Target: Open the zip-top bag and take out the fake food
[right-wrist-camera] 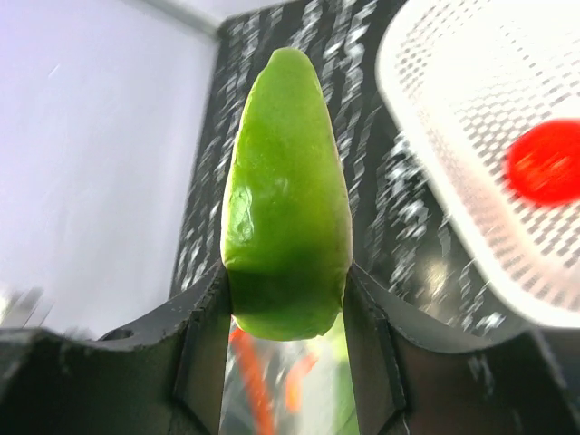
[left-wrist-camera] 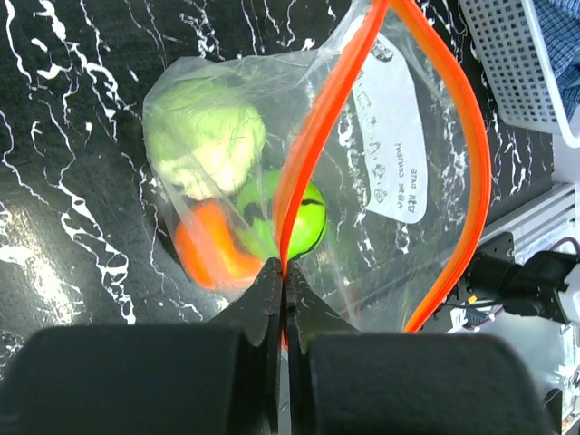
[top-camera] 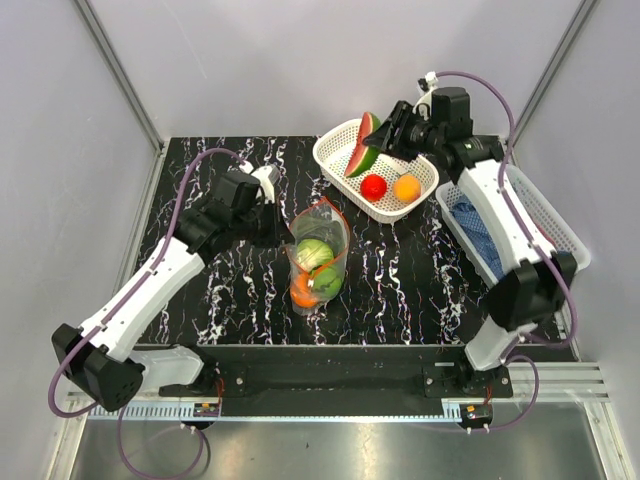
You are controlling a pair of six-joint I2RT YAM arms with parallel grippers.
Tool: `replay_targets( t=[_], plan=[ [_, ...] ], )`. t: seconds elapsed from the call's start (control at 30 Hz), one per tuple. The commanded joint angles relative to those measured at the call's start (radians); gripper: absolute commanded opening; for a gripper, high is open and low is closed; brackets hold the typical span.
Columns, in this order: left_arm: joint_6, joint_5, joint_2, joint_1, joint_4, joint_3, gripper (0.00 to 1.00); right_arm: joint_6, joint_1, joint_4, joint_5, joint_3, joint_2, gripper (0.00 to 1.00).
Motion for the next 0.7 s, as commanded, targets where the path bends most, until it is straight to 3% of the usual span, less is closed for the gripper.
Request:
replay_targets(
  t=[0.0,0.2,0.67],
  plan=[
    [0.025,0.022,-0.048,0.004,0.009,-0.02,0.0,0.0,-0.063,0.092,0.056,0.113,0.172,0.34],
    [0.042,0.051,-0.052,0.004,0.01,-0.006,0.0,0.062,-0.123,0.184,0.042,0.266,0.465,0.37],
    [0.033,0.026,-0.032,0.006,-0.004,0.011,0.0,0.344,-0.134,0.22,0.047,0.71,0.956,0.57]
  ],
)
